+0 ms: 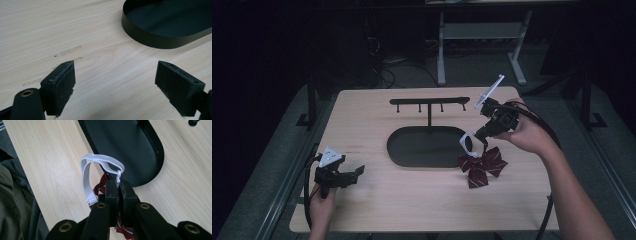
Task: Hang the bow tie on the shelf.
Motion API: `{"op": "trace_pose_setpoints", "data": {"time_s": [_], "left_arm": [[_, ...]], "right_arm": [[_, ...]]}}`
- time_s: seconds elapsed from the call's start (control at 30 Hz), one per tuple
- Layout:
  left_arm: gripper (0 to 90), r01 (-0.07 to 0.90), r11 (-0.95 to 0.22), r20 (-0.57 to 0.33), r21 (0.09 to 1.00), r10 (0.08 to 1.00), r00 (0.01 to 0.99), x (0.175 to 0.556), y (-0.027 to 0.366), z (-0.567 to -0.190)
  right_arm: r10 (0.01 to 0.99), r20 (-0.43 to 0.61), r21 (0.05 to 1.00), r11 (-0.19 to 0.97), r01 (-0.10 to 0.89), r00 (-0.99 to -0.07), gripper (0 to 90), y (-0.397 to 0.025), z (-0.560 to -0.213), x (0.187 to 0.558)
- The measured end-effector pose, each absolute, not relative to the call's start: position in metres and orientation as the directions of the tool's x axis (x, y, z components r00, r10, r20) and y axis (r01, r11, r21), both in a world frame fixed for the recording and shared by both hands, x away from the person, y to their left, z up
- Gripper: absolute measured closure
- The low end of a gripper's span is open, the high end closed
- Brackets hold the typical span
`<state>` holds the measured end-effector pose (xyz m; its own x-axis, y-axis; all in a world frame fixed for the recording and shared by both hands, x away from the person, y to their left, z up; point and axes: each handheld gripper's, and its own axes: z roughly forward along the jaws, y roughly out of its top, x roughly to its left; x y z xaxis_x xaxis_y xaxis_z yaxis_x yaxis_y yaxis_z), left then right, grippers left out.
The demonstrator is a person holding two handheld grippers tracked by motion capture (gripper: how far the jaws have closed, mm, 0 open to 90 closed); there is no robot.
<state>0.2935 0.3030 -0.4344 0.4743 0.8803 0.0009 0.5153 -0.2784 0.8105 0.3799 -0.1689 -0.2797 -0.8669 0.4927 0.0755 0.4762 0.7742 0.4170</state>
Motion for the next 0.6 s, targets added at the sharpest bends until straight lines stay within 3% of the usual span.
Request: {"op": "trace_pose_setpoints", "data": {"time_s": [0.6], "left_arm": [[16.3,0.513,-0.274,-0.003,0.814,0.881,0.474,0.293,0.303,-0.434]], "right_arm": [[0.492,0.060,0.411,0.781,0.470,-0.869,86.2,-0.159,-0.267,0.397]]}}
